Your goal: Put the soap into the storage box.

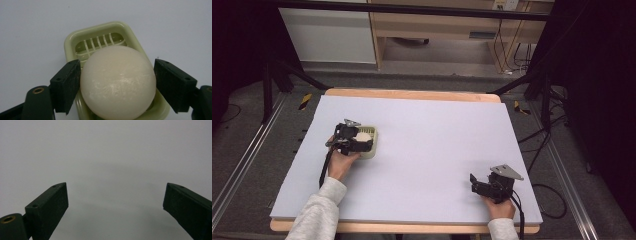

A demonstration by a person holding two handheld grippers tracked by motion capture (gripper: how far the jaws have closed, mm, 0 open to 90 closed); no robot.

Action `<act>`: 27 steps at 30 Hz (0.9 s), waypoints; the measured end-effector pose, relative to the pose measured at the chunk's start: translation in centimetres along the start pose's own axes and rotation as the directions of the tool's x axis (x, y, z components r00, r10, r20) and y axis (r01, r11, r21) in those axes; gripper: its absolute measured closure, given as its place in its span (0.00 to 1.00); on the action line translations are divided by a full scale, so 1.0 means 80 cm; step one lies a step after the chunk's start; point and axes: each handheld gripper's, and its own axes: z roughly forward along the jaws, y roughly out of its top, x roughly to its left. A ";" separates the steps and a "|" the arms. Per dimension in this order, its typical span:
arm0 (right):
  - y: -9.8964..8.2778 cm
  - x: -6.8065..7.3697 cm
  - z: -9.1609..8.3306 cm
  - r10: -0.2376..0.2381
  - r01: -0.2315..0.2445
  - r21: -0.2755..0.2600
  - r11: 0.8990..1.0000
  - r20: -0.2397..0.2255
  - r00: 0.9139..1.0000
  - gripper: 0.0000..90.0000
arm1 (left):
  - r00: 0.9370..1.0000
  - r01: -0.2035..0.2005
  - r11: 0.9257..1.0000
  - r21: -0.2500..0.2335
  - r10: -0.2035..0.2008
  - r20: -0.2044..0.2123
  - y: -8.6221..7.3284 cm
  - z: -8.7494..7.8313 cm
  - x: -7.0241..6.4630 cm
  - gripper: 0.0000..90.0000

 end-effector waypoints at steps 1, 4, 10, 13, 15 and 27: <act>0.000 0.000 0.000 0.001 -0.001 0.000 1.000 0.002 1.000 0.07 | 1.000 0.000 1.000 -0.004 0.000 0.003 0.000 -0.003 0.000 0.25; 0.000 0.000 0.000 0.003 -0.003 0.001 1.000 -0.001 1.000 0.07 | 1.000 -0.010 1.000 -0.028 0.011 0.005 0.001 -0.016 0.000 0.23; 0.000 0.000 0.000 0.003 -0.003 -0.001 1.000 0.001 1.000 0.07 | 1.000 -0.012 0.998 -0.054 0.013 0.016 -0.006 -0.035 0.003 0.21; 0.000 0.000 -0.001 0.007 -0.007 -0.002 1.000 0.002 1.000 0.07 | 1.000 -0.002 0.998 -0.062 0.003 0.021 -0.013 -0.041 0.007 0.20; 0.000 0.000 -0.001 0.006 -0.006 -0.007 1.000 0.004 1.000 0.07 | 1.000 0.001 0.998 -0.067 0.001 0.017 -0.019 -0.046 0.010 0.20; -0.001 -0.001 -0.002 0.012 -0.013 -0.015 1.000 -0.002 1.000 0.07 | 1.000 -0.008 0.994 -0.106 0.008 0.004 -0.058 -0.077 0.019 0.19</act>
